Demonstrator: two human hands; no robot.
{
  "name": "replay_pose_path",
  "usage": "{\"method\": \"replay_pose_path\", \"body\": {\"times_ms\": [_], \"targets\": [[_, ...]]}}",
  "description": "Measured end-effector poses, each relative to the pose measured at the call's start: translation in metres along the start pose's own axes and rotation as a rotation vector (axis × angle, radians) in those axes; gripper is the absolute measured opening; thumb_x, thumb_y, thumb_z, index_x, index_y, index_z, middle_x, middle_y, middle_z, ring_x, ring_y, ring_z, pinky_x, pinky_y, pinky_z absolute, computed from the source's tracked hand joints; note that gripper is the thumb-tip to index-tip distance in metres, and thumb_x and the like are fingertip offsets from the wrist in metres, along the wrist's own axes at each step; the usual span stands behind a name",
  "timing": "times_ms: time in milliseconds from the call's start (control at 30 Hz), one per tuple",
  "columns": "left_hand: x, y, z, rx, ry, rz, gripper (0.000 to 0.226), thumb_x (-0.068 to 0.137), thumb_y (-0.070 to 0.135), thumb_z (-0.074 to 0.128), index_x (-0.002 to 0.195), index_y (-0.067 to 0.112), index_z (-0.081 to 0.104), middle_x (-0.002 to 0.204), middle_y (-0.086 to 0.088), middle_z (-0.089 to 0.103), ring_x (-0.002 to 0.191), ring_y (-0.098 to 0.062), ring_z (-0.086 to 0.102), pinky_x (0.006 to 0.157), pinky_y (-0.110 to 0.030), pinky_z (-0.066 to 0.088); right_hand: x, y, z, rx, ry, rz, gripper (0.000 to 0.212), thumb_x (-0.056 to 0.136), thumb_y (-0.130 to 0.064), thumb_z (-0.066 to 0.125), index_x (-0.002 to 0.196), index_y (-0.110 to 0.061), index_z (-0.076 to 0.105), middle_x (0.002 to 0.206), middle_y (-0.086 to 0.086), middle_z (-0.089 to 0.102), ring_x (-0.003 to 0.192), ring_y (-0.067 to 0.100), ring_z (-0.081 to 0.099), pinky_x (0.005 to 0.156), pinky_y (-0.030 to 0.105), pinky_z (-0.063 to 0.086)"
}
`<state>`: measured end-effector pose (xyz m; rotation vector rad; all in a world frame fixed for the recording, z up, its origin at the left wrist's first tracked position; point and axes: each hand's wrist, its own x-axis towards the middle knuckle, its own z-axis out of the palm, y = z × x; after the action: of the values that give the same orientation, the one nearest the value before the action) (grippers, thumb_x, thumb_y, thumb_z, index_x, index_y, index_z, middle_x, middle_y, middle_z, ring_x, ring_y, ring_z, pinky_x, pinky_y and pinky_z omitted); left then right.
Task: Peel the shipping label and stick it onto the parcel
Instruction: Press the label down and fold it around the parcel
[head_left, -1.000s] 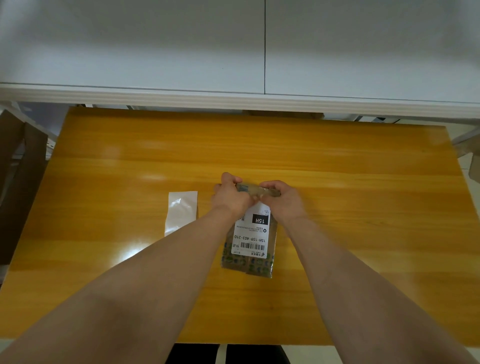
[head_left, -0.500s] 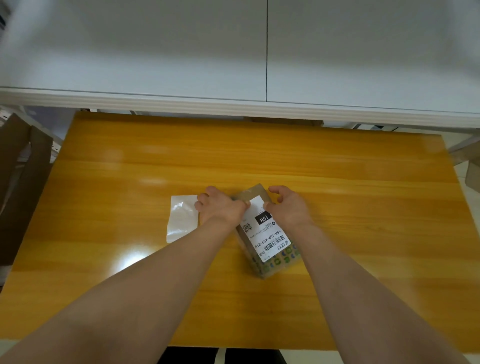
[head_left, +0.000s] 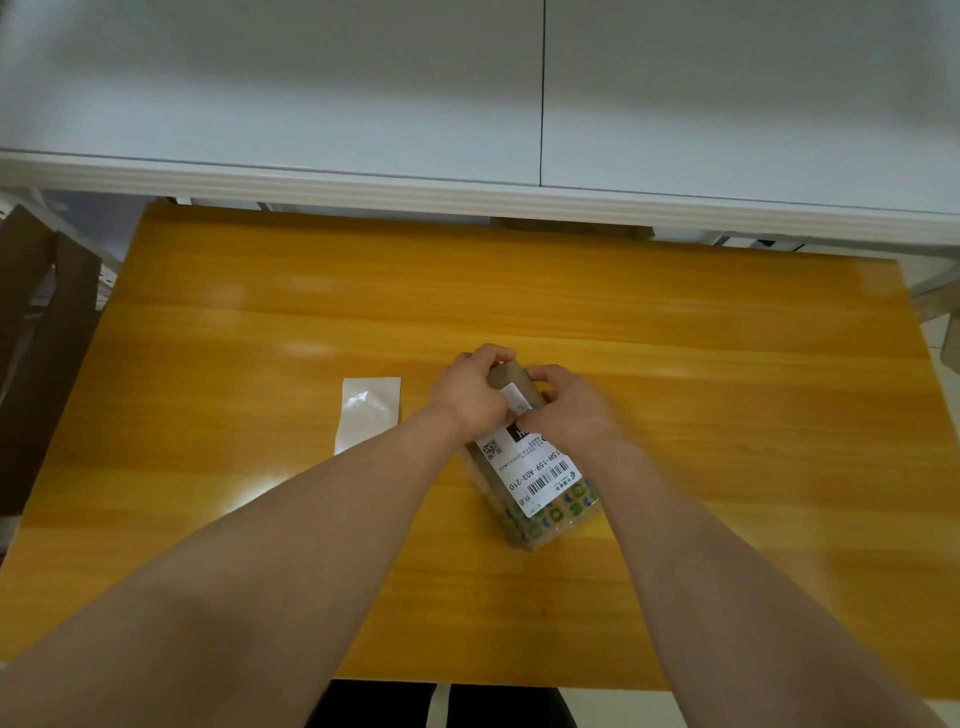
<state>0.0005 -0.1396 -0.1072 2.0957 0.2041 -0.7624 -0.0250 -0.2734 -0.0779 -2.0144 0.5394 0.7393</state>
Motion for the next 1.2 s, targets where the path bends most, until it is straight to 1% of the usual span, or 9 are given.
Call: {"method": "replay_pose_path", "body": {"times_ms": [133,200,300,633,800,1000,1067,1133,1200], "targets": [[0.011,-0.003,0.006,-0.047,0.018,-0.038,0.066,0.048,0.02,0.072,0.089,0.064,0.046,0.121,0.0,0.055,0.112,-0.03,0.057,0.091,-0.054,0.053,0.001,0.0,-0.003,0.032,0.004,0.014,0.061,0.078,0.002,0.071,0.129,-0.028,0.056,0.099,0.002,0.073,0.083,0.026,0.072,0.072,0.038,0.058],[0.014,-0.004,0.008,-0.065,0.033,-0.054,0.065,0.048,0.021,0.072,0.082,0.069,0.045,0.119,0.002,0.057,0.111,-0.03,0.058,0.091,-0.055,0.052,0.002,0.001,-0.003,0.04,0.002,0.02,0.061,0.077,0.0,0.073,0.128,-0.029,0.057,0.1,0.002,0.073,0.085,0.025,0.073,0.074,0.039,0.058],[0.015,-0.002,0.008,-0.082,0.052,-0.062,0.063,0.048,0.022,0.072,0.08,0.069,0.046,0.118,0.003,0.059,0.11,-0.03,0.059,0.091,-0.055,0.052,0.004,0.001,-0.003,0.045,-0.001,0.028,0.061,0.076,-0.003,0.076,0.128,-0.029,0.058,0.105,0.004,0.073,0.084,0.025,0.073,0.074,0.039,0.06],[0.015,0.001,0.008,-0.132,0.064,-0.08,0.059,0.048,0.019,0.072,0.079,0.065,0.051,0.112,0.006,0.062,0.104,-0.028,0.063,0.089,-0.054,0.054,0.007,0.003,-0.003,0.081,0.003,0.049,0.056,0.076,-0.004,0.078,0.122,-0.031,0.06,0.103,0.004,0.072,0.086,0.027,0.073,0.082,0.047,0.06],[0.016,0.001,0.01,-0.194,0.099,-0.099,0.046,0.059,0.02,0.07,0.079,0.059,0.055,0.103,0.009,0.066,0.097,-0.025,0.066,0.088,-0.05,0.056,0.008,0.002,-0.003,0.131,0.017,0.059,0.041,0.078,-0.009,0.076,0.111,-0.031,0.063,0.088,0.005,0.075,0.082,0.03,0.075,0.078,0.05,0.061],[0.017,0.007,0.008,-0.248,0.115,-0.131,0.026,0.06,0.021,0.062,0.078,0.04,0.061,0.097,0.007,0.068,0.092,-0.027,0.068,0.085,-0.049,0.058,0.011,0.003,0.0,0.127,0.059,0.072,0.023,0.074,-0.028,0.077,0.089,-0.038,0.062,0.082,0.004,0.077,0.081,0.031,0.075,0.078,0.051,0.061],[0.019,0.007,0.009,-0.256,0.129,-0.148,0.028,0.06,0.019,0.063,0.076,0.042,0.063,0.092,0.008,0.068,0.092,-0.026,0.068,0.088,-0.051,0.056,0.012,0.003,0.001,0.136,0.074,0.08,0.018,0.073,-0.034,0.077,0.083,-0.038,0.062,0.079,0.003,0.077,0.08,0.03,0.076,0.078,0.052,0.061],[0.022,0.007,0.01,-0.26,0.148,-0.172,0.038,0.059,0.017,0.064,0.075,0.052,0.062,0.089,0.009,0.069,0.092,-0.027,0.068,0.091,-0.053,0.054,0.013,0.004,0.002,0.143,0.081,0.089,0.018,0.073,-0.043,0.077,0.082,-0.039,0.062,0.077,0.001,0.077,0.076,0.028,0.076,0.077,0.052,0.061],[0.024,0.008,0.012,-0.261,0.168,-0.202,0.043,0.058,0.015,0.063,0.074,0.055,0.061,0.089,0.008,0.07,0.093,-0.028,0.067,0.091,-0.053,0.054,0.016,0.004,0.004,0.143,0.095,0.1,0.019,0.07,-0.05,0.076,0.081,-0.043,0.063,0.074,-0.002,0.077,0.072,0.025,0.076,0.075,0.052,0.062]]}}
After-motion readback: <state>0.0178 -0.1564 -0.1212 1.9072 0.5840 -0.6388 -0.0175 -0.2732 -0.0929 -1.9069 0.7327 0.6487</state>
